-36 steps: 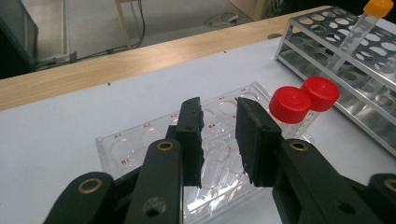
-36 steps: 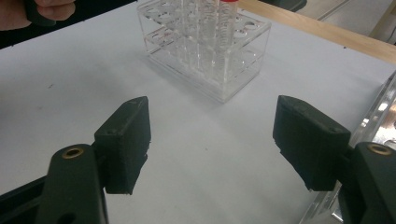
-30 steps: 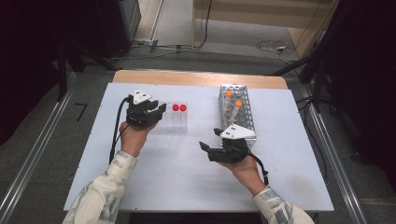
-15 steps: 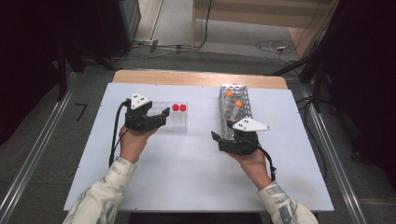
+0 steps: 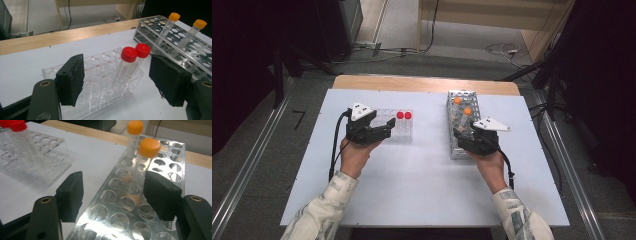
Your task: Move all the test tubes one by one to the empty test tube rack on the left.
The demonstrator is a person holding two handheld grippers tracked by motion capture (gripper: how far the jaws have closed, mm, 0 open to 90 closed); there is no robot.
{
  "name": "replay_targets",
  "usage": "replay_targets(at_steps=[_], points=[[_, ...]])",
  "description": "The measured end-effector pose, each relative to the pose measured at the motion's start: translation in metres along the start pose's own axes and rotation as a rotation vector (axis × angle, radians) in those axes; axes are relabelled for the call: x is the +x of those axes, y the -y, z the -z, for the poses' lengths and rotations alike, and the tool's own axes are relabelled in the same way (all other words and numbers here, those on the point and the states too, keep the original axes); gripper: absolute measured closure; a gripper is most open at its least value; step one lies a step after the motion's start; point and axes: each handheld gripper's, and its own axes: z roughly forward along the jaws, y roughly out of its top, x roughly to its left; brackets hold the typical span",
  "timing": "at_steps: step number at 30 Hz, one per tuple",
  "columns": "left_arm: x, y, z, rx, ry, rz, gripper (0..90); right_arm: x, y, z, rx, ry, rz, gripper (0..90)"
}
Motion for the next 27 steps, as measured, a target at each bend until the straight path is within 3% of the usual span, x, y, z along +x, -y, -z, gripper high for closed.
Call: replay_targets(at_steps=[6,11,15,24,27], points=[[0.000,0.001,-0.002,0.006,0.003,0.000,29.2,-0.005,-0.004,-0.012,0.008,0.062,-0.016,39.6],[-0.001,0.001,-0.003,0.005,0.007,-0.002,29.6,-0.012,-0.009,-0.022,0.040,0.108,-0.070,46.2],[-0.001,0.001,-0.003,0.005,0.007,-0.001,29.7,-0.013,-0.012,-0.028,0.043,0.132,-0.087,50.1],[-0.001,0.002,-0.003,0.005,0.007,-0.002,30.2,-0.012,-0.015,-0.038,0.093,0.163,-0.091,61.6],[-0.002,0.003,-0.004,0.010,0.009,-0.005,30.2,-0.010,-0.017,-0.041,0.113,0.171,-0.071,64.2]])
